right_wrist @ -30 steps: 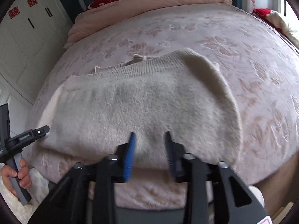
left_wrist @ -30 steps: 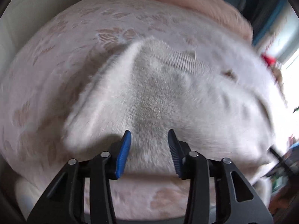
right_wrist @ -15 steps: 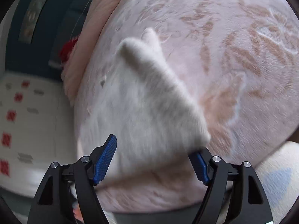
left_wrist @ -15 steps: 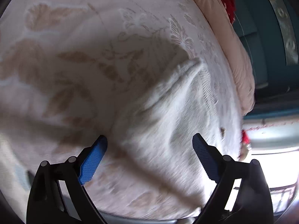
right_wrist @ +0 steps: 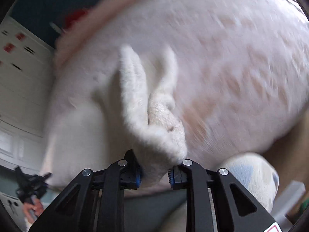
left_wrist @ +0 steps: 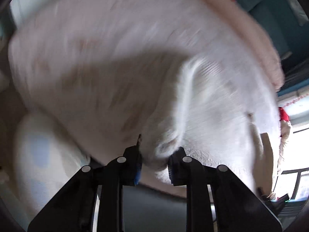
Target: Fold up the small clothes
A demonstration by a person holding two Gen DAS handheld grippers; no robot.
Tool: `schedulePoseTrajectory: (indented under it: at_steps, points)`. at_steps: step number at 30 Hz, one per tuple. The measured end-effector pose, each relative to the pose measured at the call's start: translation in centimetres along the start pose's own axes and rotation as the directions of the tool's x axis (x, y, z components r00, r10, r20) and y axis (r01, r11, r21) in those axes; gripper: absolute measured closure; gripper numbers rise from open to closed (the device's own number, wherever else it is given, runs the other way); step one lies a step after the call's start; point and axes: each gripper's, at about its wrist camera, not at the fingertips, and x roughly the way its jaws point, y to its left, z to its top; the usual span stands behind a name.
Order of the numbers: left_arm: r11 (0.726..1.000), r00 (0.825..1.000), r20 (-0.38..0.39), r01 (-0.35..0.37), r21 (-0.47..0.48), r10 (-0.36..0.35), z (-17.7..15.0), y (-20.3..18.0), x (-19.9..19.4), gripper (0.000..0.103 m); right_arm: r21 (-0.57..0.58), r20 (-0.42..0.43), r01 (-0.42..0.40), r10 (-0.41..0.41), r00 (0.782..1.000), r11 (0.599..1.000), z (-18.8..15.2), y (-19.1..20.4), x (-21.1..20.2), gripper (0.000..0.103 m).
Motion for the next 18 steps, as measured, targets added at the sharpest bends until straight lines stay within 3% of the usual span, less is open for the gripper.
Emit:
schedulePoseTrajectory:
  at_steps: [2, 4, 6, 8, 10, 11, 14, 18]
  points:
    - [0.999, 1.000, 0.018, -0.024, 0.025, 0.023, -0.7, 0.5, 1.3, 0.076, 0.046, -0.002, -0.001, 0.001, 1.000, 0.999, -1.2, -1.2, 0.2, 0.074]
    - [0.996, 0.995, 0.083, -0.056, 0.070, 0.050, -0.7, -0.6, -0.6, 0.074, 0.047, 0.050, 0.009, -0.012, 0.999, 0.999, -0.8, -1.2, -2.2, 0.060]
    - [0.988, 0.983, 0.178, -0.070, 0.140, 0.044, 0.1, -2.3, -3.6, 0.068, -0.014, 0.121, 0.081, -0.079, 0.990, 0.997, -0.2, -0.4, -4.7, 0.051]
    - [0.979, 0.966, 0.258, -0.082, 0.188, 0.031, 1.0, -3.7, -5.6, 0.046, -0.089, 0.197, 0.134, -0.114, 0.974, 0.987, 1.3, 1.0, -6.6, 0.041]
    - [0.974, 0.950, 0.312, -0.068, 0.217, -0.003, 2.7, -5.7, -6.5, 0.032, -0.135, 0.225, 0.112, -0.080, 0.971, 0.984, 3.9, 2.7, -6.8, 0.033]
    - [0.973, 0.948, 0.316, -0.051, 0.224, -0.023, 3.5, -6.4, -6.4, 0.024, -0.147, 0.226, 0.098, -0.063, 0.972, 0.984, 5.2, 3.8, -6.5, 0.030]
    - [0.962, 0.963, 0.258, 0.000, 0.272, -0.073, 6.5, -9.3, -3.2, 0.018, -0.209, 0.204, 0.079, -0.035, 0.978, 0.975, 8.7, 6.2, -3.8, 0.027]
    - [0.960, 0.983, 0.182, -0.068, 0.271, 0.018, 9.9, -11.2, 3.0, 0.018, -0.230, 0.119, 0.079, -0.052, 0.992, 0.970, 13.0, 8.9, 1.7, 0.027]
